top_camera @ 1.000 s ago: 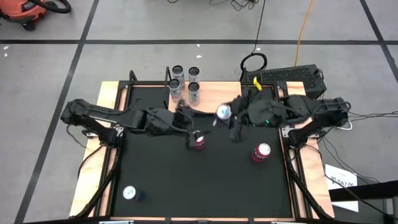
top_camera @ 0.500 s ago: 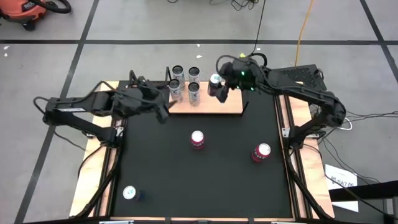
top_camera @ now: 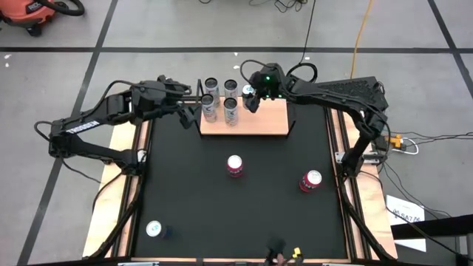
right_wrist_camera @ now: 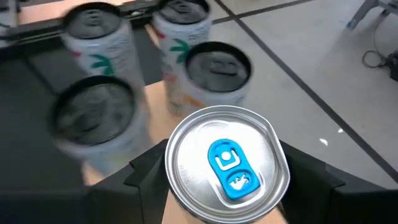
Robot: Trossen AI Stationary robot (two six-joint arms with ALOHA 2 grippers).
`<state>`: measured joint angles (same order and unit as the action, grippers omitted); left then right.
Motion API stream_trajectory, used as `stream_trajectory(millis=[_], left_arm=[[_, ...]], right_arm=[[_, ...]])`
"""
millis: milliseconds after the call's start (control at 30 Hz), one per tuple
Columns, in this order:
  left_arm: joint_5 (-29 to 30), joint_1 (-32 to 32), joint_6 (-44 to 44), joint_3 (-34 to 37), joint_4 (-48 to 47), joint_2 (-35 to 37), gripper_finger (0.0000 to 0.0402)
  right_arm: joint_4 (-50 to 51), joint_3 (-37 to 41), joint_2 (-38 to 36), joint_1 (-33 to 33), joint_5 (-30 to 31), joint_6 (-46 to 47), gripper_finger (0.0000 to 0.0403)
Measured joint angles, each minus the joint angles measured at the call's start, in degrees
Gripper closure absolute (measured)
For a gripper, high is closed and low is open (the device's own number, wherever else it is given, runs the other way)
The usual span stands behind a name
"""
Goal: Place canned beverage on shelf
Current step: Put the right blue soda can on the shelf
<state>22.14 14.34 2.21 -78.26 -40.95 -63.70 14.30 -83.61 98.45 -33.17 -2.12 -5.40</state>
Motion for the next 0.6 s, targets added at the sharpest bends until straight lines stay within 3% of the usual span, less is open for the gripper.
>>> stream_trajectory(millis=[367, 600], left_arm=[[-0.93, 1.80, -0.03, 0.04, -5.20, 0.02, 0.0049], [-0.94, 1.82, -1.01, 0.04, -5.90, 0.00, 0.0049]], right_arm=[[-5.30, 0.00, 6.38, -2.81, -2.64, -1.10, 0.0173], [-6.36, -0.02, 6.60, -3.58, -2.74, -1.42, 0.0171]])
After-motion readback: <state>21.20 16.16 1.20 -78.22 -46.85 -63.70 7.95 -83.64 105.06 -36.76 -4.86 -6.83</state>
